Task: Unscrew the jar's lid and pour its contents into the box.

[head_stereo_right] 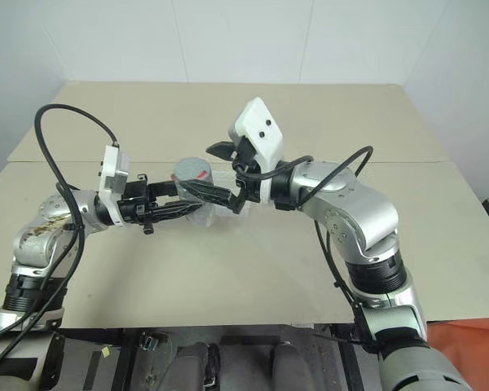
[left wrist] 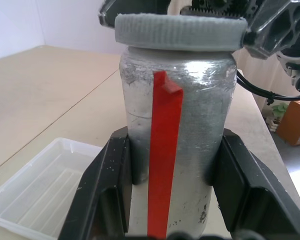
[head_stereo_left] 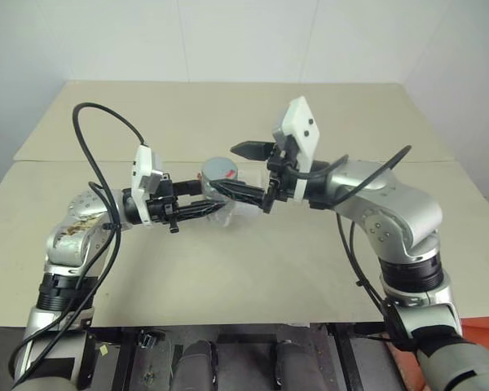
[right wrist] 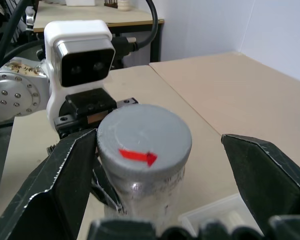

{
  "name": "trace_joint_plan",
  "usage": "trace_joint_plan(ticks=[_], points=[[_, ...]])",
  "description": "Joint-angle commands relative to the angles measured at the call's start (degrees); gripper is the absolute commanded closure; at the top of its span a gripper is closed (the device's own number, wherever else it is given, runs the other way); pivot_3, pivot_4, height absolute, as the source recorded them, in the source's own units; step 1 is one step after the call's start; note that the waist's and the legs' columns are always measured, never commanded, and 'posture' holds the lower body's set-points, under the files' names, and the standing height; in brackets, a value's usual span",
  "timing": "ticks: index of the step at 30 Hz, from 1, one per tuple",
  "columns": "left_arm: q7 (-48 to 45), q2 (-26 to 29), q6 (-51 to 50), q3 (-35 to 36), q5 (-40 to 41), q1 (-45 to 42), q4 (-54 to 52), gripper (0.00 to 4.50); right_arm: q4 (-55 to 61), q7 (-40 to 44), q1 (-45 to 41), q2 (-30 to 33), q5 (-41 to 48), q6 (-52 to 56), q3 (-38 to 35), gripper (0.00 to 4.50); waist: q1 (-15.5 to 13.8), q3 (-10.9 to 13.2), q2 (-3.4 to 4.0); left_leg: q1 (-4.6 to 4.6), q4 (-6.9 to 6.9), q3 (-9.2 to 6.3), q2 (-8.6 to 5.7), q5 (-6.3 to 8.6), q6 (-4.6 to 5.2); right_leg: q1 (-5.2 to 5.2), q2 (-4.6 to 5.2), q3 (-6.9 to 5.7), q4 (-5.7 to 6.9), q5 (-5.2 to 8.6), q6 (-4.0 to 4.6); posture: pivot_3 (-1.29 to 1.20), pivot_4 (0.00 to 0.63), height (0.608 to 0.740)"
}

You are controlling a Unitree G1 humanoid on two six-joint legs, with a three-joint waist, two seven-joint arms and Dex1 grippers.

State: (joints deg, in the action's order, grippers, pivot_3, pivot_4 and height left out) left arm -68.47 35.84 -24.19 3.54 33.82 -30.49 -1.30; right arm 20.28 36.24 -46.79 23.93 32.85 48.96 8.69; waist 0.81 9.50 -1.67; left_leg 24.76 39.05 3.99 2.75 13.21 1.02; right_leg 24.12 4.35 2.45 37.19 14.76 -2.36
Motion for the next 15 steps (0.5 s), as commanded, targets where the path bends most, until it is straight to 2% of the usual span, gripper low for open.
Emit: trace_joint_plan(ticks=[1, 15], points=[[-1.2, 1.2, 0.2, 2.1, 2.0, -0.3, -2.7, 2.63, -1.0, -0.9, -0.1, 2.0, -1.4, -0.4, -3.3, 0.03, 0.0, 0.0, 0.0, 0.0, 0.0, 0.0, 0.0, 0.0, 0.0, 0.0, 0.0, 0.0, 0.0, 0.0, 0.0, 0.0, 0.15, 0.74], [-1.8, 1.8, 0.3, 2.5, 2.3, 0.2, -3.1, 2.63, -2.8, 1.1, 0.9, 6.3, -1.4, -1.8, -6.5, 0.03, 0.0, 0.0, 0.0, 0.0, 0.0, 0.02, 0.0, 0.0, 0.0, 0.0, 0.0, 0.02, -0.02, 0.0, 0.0, 0.0, 0.15, 0.74]])
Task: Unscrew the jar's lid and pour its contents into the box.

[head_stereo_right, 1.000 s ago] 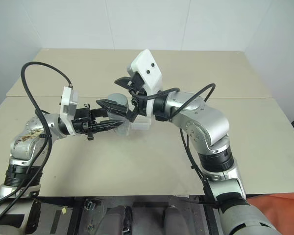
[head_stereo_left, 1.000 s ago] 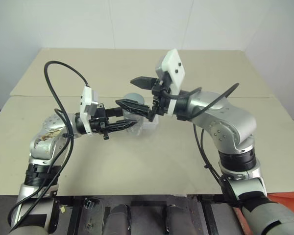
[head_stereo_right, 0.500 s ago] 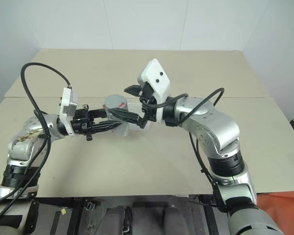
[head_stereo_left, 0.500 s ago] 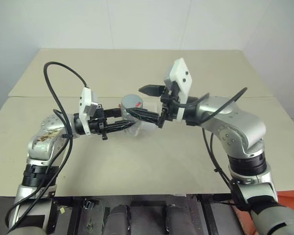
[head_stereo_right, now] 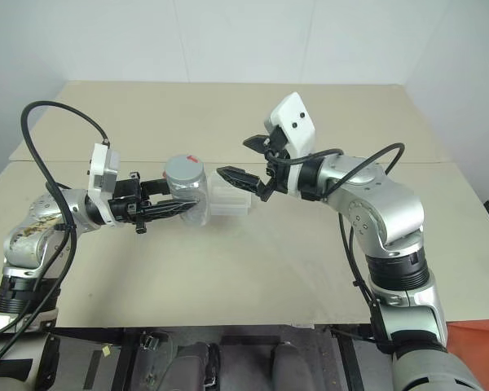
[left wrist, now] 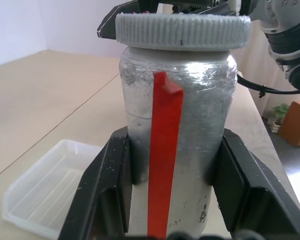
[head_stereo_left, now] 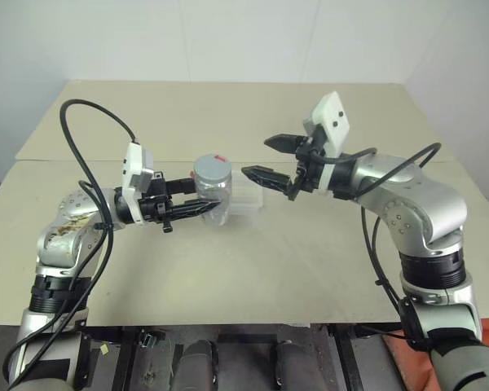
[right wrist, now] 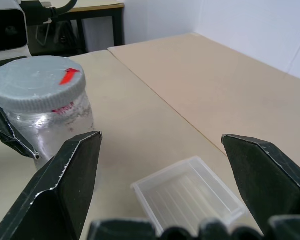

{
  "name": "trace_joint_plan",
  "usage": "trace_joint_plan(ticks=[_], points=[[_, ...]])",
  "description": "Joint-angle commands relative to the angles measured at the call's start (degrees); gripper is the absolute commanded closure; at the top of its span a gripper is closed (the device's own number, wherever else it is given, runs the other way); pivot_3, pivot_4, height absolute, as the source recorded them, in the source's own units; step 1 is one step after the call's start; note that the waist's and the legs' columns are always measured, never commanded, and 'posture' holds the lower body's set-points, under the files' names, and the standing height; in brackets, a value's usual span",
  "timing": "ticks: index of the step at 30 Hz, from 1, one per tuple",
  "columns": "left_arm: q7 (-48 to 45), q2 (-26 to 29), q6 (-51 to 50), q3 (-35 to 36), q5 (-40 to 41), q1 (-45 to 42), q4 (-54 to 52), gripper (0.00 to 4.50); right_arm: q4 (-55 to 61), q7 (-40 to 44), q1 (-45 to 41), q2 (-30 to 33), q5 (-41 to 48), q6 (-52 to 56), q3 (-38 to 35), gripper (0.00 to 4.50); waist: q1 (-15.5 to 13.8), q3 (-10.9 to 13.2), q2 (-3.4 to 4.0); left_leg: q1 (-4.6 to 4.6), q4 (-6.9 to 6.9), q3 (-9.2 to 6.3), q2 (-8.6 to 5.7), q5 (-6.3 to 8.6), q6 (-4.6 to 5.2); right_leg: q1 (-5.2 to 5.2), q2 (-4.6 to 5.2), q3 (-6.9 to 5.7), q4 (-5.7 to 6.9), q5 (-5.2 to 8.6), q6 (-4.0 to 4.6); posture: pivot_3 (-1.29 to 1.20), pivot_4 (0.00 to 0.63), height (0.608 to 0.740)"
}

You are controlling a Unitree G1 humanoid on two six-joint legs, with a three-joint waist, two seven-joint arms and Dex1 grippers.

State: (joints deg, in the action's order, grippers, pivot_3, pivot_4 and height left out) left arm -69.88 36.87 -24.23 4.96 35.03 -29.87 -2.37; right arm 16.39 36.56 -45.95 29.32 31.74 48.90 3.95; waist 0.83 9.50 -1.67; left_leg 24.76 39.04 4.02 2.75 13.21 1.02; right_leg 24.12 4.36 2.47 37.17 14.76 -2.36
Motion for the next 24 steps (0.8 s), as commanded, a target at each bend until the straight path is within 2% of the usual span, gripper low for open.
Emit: trace_joint_plan(ticks=[1, 7, 15, 24], points=[[-0.3, 0.7, 0.3, 1.1, 1.1, -0.4, -2.1, 2.63, 1.2, 1.0, 0.3, 1.3, -0.4, -1.8, -1.7, 0.03, 0.0, 0.0, 0.0, 0.0, 0.0, 0.0, 0.0, 0.0, 0.0, 0.0, 0.0, 0.0, 0.0, 0.0, 0.0, 0.0, 0.15, 0.74], [0.1, -0.2, 1.2, 0.2, 0.0, -1.0, -0.7, 2.63, 6.3, 6.3, 1.3, 2.2, 5.9, -1.2, -4.0, 0.03, -0.1, 0.0, 0.0, 0.0, 0.0, -0.01, 0.0, 0.0, 0.0, 0.0, 0.0, 0.0, -0.02, 0.0, 0.0, 0.0, 0.15, 0.74], [-0.5, -1.2, 1.8, -0.6, -0.7, -2.4, 0.9, 2.63, 8.6, 0.0, -2.4, -5.6, 6.7, 0.1, -0.9, 0.03, 0.0, 0.0, 0.0, -0.02, 0.01, -0.12, 0.0, 0.0, 0.0, 0.0, -0.01, 0.0, 0.04, 0.0, 0.0, 0.0, 0.15, 0.74], [-1.2, -0.9, 1.8, -0.6, -0.9, -2.9, 1.2, 2.63, 6.3, -6.5, -5.5, -11.3, 2.4, 1.8, 4.2, 0.03, 0.0, 0.0, 0.0, -0.01, 0.0, -0.02, 0.0, -0.01, -0.01, 0.0, -0.01, -0.02, 0.03, 0.0, 0.0, 0.0, 0.15, 0.74]])
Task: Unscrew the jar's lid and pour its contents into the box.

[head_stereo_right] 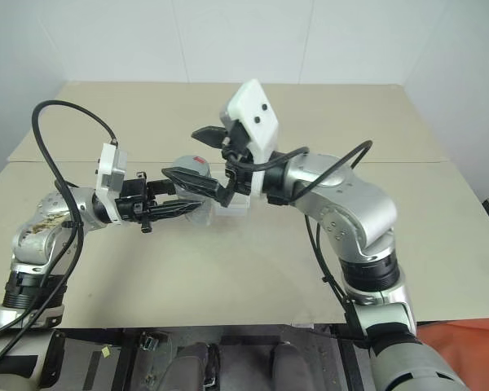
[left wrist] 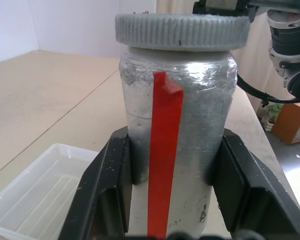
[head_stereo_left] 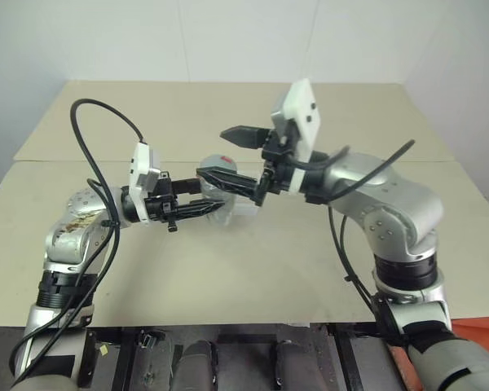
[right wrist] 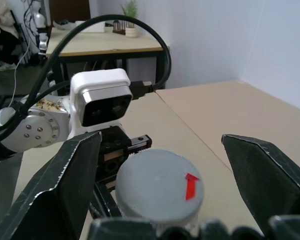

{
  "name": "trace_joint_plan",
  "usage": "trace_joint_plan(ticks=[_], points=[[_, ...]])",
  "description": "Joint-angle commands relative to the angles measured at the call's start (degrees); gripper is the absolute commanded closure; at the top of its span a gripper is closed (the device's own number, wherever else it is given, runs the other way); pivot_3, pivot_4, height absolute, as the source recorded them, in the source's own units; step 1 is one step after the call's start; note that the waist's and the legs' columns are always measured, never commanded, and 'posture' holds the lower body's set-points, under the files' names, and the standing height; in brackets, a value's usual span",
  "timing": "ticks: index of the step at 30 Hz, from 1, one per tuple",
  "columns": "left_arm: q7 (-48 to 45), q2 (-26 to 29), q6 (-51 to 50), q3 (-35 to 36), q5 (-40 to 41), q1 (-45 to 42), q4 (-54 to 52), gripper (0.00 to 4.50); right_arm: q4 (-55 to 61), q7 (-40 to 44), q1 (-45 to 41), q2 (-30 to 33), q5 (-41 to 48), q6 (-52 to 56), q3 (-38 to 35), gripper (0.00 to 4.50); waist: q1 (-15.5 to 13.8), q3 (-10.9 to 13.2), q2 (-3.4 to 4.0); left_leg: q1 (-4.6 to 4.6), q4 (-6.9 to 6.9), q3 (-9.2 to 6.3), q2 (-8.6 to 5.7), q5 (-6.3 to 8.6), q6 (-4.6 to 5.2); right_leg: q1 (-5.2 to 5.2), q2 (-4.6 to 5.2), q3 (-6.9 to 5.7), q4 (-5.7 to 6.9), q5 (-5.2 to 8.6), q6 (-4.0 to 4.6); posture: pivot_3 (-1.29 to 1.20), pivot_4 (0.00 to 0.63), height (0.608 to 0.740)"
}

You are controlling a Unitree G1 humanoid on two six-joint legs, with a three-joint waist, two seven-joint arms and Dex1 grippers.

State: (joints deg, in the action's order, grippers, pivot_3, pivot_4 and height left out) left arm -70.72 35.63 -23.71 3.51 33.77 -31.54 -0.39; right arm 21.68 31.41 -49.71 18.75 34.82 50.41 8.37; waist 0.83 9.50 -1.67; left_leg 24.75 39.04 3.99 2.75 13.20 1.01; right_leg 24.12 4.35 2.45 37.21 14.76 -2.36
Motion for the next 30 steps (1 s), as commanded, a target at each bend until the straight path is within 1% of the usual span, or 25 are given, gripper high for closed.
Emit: trace_joint_plan(ticks=[1, 6, 14, 30], points=[[-0.4, 0.3, 1.2, 0.9, 0.4, -1.2, -0.9, 2.63, 1.0, -1.6, -1.9, -1.0, -0.8, 0.4, -0.1, 0.03, -0.1, 0.0, 0.0, 0.0, 0.0, 0.0, 0.0, 0.0, 0.0, 0.0, 0.0, 0.0, 0.0, 0.0, 0.0, 0.0, 0.15, 0.74], [-0.2, 0.4, 1.1, 1.1, 0.5, -0.9, -1.2, 2.63, 0.9, -2.6, -2.0, -1.4, -2.0, 1.0, 0.8, 0.03, -0.1, 0.0, 0.0, 0.0, 0.0, 0.0, 0.0, 0.0, 0.0, 0.0, 0.0, -0.01, -0.01, 0.0, 0.0, 0.0, 0.15, 0.74], [-0.1, 0.6, 1.0, 1.2, 0.5, -0.9, -1.2, 2.63, 1.7, -0.9, -0.9, 1.3, -2.4, 1.3, 1.2, 0.03, 0.0, 0.0, 0.0, 0.01, 0.0, 0.0, 0.0, 0.0, 0.0, 0.0, 0.0, -0.01, -0.01, 0.0, 0.0, 0.0, 0.15, 0.74], [-0.1, 1.2, 0.8, 1.6, 1.0, -0.8, -1.8, 2.63, 2.7, 0.1, 2.5, 8.2, -0.8, 1.4, -4.5, 0.03, 0.0, 0.0, 0.0, 0.01, 0.0, -0.01, 0.0, 0.0, 0.0, -0.01, 0.0, 0.0, -0.02, 0.0, 0.0, 0.0, 0.15, 0.74]])
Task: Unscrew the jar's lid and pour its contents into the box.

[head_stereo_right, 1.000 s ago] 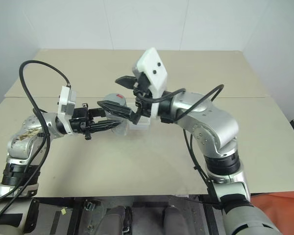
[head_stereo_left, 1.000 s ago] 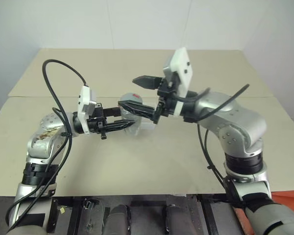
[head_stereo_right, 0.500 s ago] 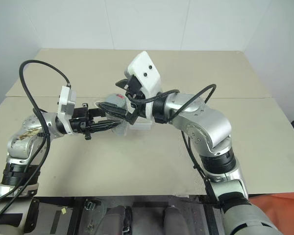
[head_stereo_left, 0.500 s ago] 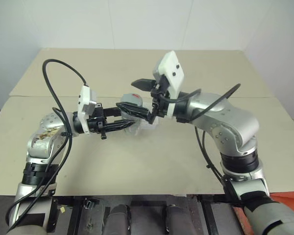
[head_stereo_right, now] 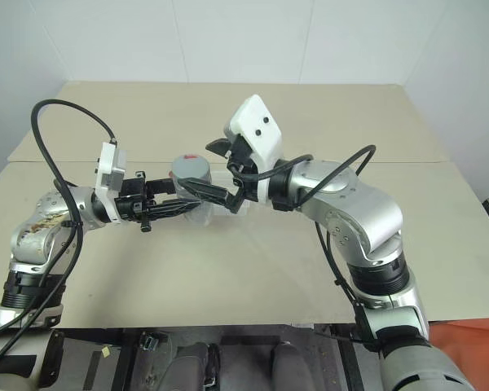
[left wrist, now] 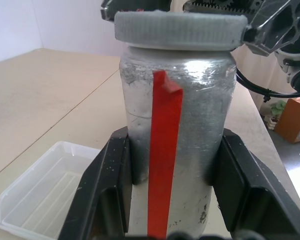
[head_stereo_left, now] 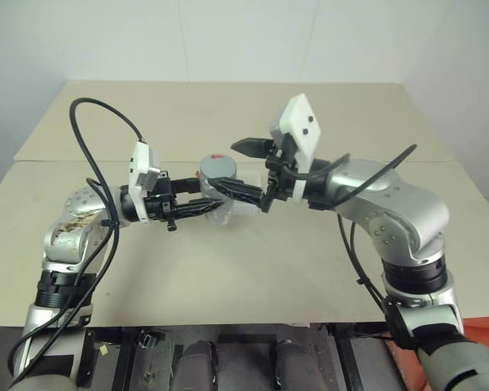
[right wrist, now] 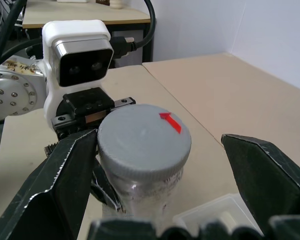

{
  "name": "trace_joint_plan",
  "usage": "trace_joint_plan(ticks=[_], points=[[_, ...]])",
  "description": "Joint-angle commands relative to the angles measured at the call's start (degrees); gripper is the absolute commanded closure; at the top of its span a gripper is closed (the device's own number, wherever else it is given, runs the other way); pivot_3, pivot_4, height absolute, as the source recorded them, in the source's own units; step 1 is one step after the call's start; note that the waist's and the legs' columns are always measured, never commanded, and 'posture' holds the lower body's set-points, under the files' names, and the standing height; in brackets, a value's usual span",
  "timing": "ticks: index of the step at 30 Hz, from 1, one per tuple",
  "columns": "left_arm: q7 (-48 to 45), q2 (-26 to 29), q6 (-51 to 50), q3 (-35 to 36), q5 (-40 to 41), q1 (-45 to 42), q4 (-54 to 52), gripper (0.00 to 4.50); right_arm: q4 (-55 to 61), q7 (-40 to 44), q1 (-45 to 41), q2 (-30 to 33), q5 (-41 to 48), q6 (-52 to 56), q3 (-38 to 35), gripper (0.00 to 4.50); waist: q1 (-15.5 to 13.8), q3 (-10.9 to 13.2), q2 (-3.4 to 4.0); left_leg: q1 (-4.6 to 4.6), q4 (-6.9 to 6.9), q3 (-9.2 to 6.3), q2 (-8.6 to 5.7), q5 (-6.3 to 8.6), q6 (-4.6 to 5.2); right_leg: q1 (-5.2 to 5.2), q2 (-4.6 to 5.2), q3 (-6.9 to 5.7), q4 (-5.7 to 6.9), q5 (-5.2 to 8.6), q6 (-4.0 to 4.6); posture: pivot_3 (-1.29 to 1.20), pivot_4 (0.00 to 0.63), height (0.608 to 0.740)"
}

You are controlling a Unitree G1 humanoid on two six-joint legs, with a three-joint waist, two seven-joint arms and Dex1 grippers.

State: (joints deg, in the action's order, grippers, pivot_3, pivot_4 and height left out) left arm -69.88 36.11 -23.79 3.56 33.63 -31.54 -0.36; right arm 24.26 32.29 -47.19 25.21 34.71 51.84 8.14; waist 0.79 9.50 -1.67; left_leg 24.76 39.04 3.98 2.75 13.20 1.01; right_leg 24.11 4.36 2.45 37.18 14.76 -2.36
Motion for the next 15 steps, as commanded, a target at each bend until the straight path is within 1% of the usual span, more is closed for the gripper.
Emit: trace_joint_plan(ticks=[1, 7, 15], points=[[-0.8, 0.7, 0.9, 1.5, 1.2, -0.8, -1.9, 2.63, 0.2, -0.7, 0.2, 2.1, -0.4, -0.1, -4.5, 0.03, 0.0, 0.0, 0.0, 0.0, 0.0, 0.0, 0.0, 0.0, 0.0, 0.0, 0.0, 0.0, 0.0, 0.0, 0.0, 0.0, 0.15, 0.74], [-0.9, 1.0, 0.8, 1.6, 1.3, -0.6, -2.0, 2.63, 0.5, -0.6, 1.0, 3.3, 0.1, -0.5, -5.0, 0.03, 0.0, 0.0, 0.0, 0.0, 0.0, 0.0, 0.0, 0.0, 0.0, 0.0, 0.0, 0.0, 0.0, 0.0, 0.0, 0.0, 0.15, 0.74], [-1.5, 0.6, 1.0, 1.4, 1.0, -1.0, -1.6, 2.63, 0.3, -0.8, 0.9, 3.4, 0.0, -0.6, -5.0, 0.03, 0.0, 0.0, 0.0, 0.0, 0.0, 0.01, 0.0, 0.0, 0.0, 0.01, 0.0, 0.01, 0.0, 0.0, 0.0, 0.0, 0.15, 0.74]])
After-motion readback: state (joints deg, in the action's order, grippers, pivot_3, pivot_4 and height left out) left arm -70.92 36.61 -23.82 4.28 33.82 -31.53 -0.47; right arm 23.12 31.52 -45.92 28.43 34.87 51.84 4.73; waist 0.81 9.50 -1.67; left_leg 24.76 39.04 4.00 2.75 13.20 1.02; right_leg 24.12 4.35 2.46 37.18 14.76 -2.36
